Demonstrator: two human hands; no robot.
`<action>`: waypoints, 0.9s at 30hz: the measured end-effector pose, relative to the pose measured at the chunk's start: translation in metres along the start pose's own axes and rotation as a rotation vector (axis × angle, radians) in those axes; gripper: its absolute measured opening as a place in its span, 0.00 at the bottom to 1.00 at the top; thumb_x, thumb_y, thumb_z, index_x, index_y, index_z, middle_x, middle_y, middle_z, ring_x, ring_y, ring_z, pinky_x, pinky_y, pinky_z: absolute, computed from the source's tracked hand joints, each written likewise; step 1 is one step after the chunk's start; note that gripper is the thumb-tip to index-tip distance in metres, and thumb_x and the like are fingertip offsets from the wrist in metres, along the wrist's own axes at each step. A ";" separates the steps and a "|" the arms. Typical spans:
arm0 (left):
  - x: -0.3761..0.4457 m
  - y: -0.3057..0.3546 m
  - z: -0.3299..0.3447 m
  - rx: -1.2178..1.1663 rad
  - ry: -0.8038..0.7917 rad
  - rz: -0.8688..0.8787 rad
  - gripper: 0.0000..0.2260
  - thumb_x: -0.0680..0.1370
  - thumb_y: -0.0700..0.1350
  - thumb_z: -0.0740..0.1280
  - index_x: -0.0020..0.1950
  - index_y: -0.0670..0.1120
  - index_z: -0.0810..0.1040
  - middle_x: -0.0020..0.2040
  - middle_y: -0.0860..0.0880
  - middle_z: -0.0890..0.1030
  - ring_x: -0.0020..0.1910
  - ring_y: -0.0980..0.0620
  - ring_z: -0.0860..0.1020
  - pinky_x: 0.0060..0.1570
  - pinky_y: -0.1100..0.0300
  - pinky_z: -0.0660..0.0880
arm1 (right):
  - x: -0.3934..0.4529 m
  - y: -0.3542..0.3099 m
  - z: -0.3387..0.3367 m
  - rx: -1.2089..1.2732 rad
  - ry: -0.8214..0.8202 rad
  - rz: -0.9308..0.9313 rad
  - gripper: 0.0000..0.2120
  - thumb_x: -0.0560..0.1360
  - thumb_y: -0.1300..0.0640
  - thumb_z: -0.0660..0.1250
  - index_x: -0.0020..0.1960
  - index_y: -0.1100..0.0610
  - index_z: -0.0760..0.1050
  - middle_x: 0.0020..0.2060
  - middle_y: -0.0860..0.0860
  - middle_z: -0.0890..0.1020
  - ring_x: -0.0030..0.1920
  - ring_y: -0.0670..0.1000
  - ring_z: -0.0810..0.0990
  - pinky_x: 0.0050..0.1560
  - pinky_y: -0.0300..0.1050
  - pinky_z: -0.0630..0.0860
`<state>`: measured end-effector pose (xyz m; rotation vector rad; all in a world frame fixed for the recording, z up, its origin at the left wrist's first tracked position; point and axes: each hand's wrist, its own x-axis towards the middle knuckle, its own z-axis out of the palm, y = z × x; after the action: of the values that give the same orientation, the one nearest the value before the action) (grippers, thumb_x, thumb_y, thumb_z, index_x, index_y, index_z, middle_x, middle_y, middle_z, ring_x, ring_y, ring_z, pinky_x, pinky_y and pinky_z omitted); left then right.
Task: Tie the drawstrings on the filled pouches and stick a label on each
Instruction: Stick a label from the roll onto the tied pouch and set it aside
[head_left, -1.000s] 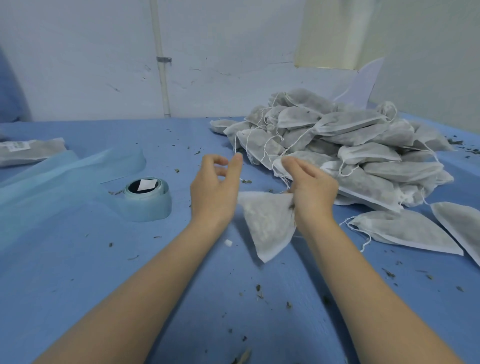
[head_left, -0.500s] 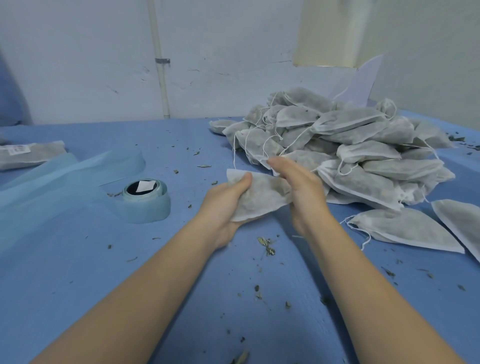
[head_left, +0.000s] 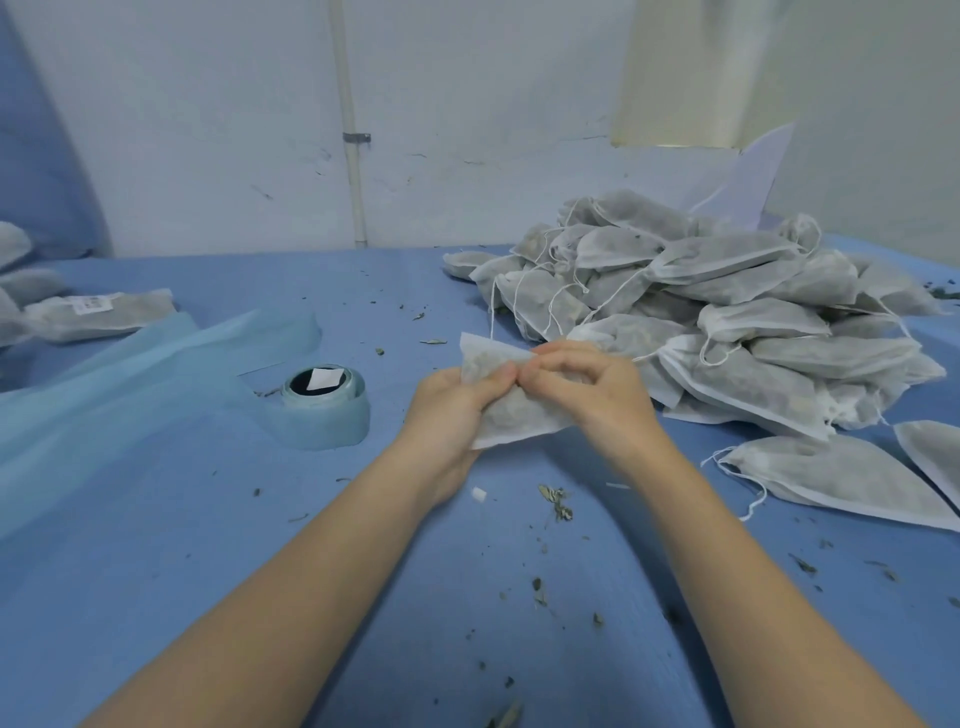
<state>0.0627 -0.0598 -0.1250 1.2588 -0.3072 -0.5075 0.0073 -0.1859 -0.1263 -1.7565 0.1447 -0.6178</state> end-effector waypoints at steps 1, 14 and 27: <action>-0.003 0.002 -0.003 0.019 0.014 0.018 0.09 0.78 0.38 0.64 0.54 0.34 0.78 0.47 0.40 0.82 0.43 0.48 0.81 0.45 0.61 0.77 | 0.000 -0.001 0.003 -0.020 -0.016 -0.004 0.10 0.70 0.61 0.74 0.34 0.47 0.82 0.50 0.45 0.80 0.48 0.36 0.77 0.49 0.26 0.68; -0.020 0.048 -0.072 0.213 0.452 0.266 0.06 0.74 0.37 0.68 0.37 0.44 0.80 0.38 0.45 0.82 0.41 0.46 0.80 0.46 0.55 0.75 | 0.003 -0.017 0.076 0.225 -0.183 0.247 0.14 0.78 0.64 0.58 0.50 0.53 0.81 0.50 0.52 0.82 0.49 0.49 0.80 0.55 0.43 0.79; -0.007 0.076 -0.125 -0.023 0.716 0.252 0.08 0.74 0.36 0.67 0.35 0.45 0.75 0.36 0.48 0.77 0.41 0.48 0.77 0.50 0.50 0.76 | 0.021 -0.002 0.137 -0.345 -0.403 0.083 0.38 0.67 0.53 0.77 0.73 0.48 0.64 0.56 0.41 0.73 0.56 0.42 0.72 0.42 0.24 0.66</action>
<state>0.1326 0.0640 -0.0882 1.2756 0.1466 0.1680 0.0904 -0.0754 -0.1381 -2.1604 0.0440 -0.1734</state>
